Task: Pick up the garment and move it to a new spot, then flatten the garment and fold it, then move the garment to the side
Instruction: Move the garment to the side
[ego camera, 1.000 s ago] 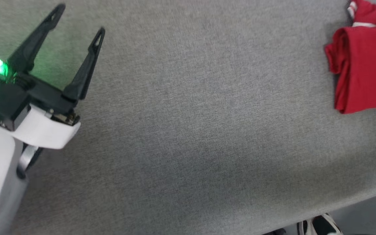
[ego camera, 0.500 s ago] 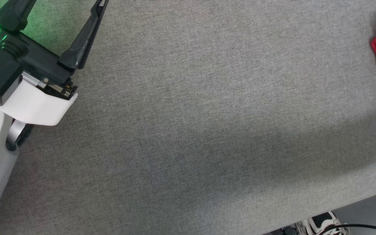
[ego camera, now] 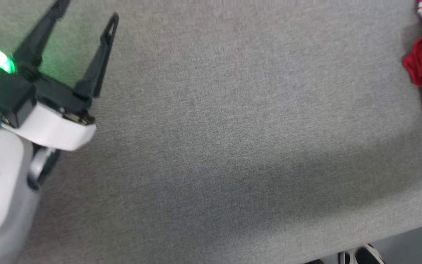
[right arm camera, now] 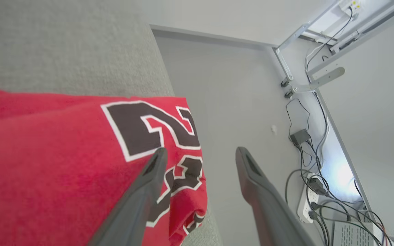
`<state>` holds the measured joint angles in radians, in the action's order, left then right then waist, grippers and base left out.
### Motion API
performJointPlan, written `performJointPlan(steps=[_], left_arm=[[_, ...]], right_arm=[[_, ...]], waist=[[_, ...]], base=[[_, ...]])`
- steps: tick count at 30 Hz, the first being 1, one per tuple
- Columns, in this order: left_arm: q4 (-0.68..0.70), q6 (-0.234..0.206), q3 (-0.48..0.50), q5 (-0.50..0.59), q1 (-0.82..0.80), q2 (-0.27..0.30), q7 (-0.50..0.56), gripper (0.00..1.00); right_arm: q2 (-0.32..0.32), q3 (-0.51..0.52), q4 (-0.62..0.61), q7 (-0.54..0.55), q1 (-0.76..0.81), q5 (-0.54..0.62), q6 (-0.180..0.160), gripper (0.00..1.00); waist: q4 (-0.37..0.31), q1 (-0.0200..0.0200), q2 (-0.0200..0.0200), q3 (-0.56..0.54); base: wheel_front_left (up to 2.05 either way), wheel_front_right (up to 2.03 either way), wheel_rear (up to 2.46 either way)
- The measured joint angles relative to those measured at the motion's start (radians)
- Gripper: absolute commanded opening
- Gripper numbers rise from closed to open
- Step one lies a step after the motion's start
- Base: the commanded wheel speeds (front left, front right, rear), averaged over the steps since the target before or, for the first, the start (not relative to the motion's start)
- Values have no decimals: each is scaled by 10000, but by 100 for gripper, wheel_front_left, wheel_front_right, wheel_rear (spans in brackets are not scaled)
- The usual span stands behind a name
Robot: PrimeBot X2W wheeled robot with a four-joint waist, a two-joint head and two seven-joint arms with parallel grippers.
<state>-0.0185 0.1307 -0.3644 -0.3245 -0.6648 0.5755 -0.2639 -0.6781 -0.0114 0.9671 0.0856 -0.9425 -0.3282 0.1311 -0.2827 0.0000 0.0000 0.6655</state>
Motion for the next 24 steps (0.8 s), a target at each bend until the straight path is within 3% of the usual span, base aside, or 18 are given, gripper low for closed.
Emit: performJointPlan(steps=[4,9,18,24], left_arm=[[-192,-4,529,27,1039,-663,2,100],[-541,-4,1218,107,2497,-1467,0,100],[-1099,0,1864,222,4447,-2667,0,100],[-1381,2,2268,184,5319,-2953,2,100]], right_arm=[[-238,-397,-384,-324,397,-299,-2,100],[-46,-863,-1233,-853,1256,-1037,0,100],[1097,-1728,-2610,-1810,3179,-1083,-2,100],[1919,-1981,-3290,-2188,4190,-878,-2,100]], waist=[[195,0,0,-702],[575,0,0,-1665],[1503,0,0,-3366],[2230,0,0,-4329]], base=[[0,0,0],[0,0,0],[0,0,0],[0,0,0]])
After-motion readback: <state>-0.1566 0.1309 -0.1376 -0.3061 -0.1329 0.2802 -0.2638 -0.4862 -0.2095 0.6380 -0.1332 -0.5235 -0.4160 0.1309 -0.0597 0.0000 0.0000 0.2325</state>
